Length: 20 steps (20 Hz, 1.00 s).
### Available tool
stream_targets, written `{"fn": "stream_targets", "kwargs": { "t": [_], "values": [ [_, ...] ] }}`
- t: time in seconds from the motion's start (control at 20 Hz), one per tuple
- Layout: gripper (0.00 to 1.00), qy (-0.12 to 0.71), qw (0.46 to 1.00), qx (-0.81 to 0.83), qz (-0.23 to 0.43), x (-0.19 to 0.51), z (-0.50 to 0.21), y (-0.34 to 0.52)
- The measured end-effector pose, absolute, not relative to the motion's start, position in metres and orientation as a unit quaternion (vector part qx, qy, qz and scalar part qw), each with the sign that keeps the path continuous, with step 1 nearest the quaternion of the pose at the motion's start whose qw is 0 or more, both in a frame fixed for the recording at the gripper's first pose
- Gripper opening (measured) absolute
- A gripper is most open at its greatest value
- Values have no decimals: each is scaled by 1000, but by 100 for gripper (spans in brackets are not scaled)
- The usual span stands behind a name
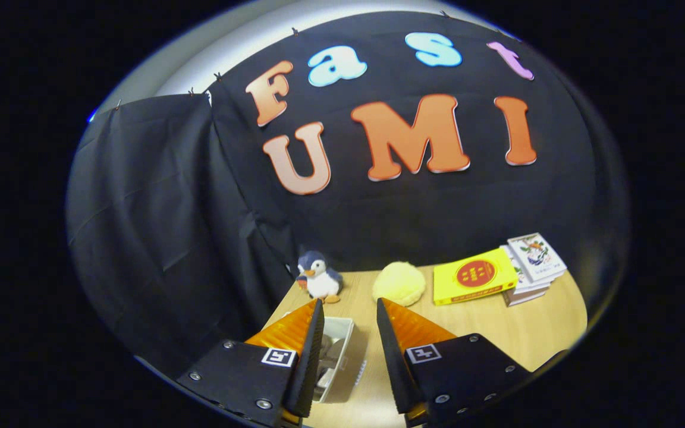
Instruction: Open the storage box then place both shoes into the box .Put the left shoe in first, then the right shoe, with the right side of both shoes facing outward in a uniform manner.
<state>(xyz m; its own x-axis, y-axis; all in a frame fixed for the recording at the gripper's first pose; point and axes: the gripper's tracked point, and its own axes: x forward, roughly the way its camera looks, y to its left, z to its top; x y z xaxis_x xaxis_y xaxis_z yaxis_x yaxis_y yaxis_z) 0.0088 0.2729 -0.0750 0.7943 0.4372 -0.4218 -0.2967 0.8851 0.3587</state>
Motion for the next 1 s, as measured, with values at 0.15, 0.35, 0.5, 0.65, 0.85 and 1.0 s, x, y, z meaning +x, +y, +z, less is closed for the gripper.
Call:
{"fn": "stream_targets", "kwargs": {
  "t": [0.15, 0.35, 0.5, 0.65, 0.85, 1.0],
  "values": [
    [61, 194, 955, 127, 186, 14, -35, 232],
    [70, 128, 974, 98, 160, 19, 1, 174],
    [76, 97, 981, 95, 141, 17, 22, 137],
    [83, 55, 988, 76, 123, 16, 34, 101],
    [84, 28, 992, 63, 104, 6, 31, 71],
    [85, 27, 993, 58, 100, 5, 20, 59]
  ]
}}
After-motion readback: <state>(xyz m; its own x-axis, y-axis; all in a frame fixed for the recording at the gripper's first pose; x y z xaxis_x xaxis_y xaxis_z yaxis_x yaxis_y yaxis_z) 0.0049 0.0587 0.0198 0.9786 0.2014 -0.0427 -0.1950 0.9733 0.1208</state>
